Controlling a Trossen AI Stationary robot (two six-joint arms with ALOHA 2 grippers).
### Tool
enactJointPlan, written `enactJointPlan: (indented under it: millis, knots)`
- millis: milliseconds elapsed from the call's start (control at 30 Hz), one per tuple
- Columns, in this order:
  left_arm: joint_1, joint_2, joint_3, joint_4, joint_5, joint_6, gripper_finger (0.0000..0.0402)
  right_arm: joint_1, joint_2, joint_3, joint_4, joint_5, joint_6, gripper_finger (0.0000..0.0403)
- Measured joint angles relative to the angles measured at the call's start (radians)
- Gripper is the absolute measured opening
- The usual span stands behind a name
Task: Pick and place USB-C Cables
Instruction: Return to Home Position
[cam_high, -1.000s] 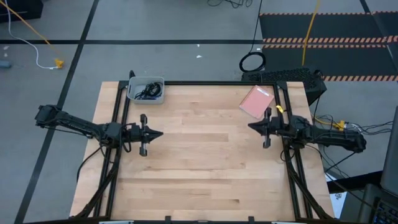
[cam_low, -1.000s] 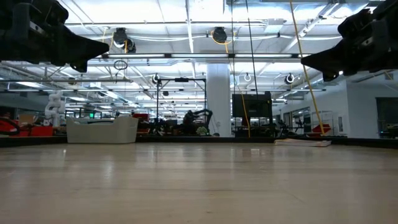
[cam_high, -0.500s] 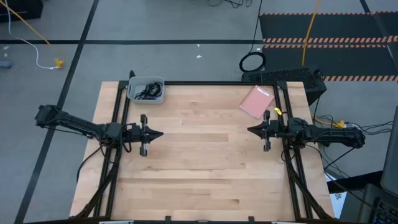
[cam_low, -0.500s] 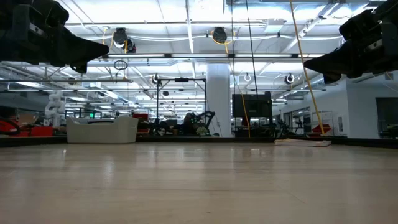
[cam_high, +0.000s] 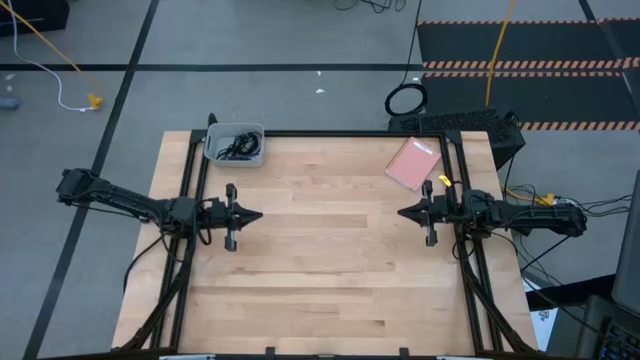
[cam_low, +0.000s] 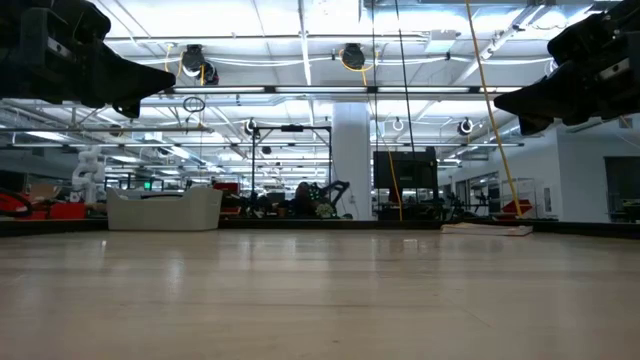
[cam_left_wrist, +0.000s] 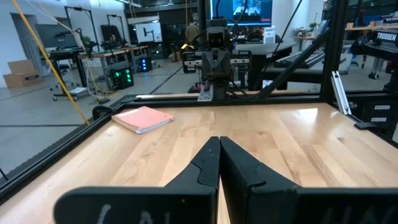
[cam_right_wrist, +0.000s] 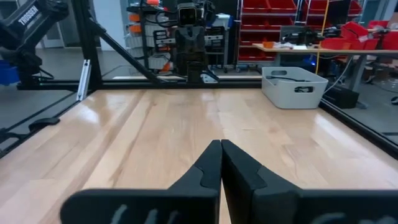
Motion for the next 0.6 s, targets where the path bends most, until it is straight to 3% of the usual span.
enactJointPlan:
  millis: [600]
  knots:
    - [0.000, 0.000, 0.000, -0.030, -0.026, -0.011, 0.0010, 0.014, 0.007, 0.000, 0.002, 0.005, 0.018, 0.0000]
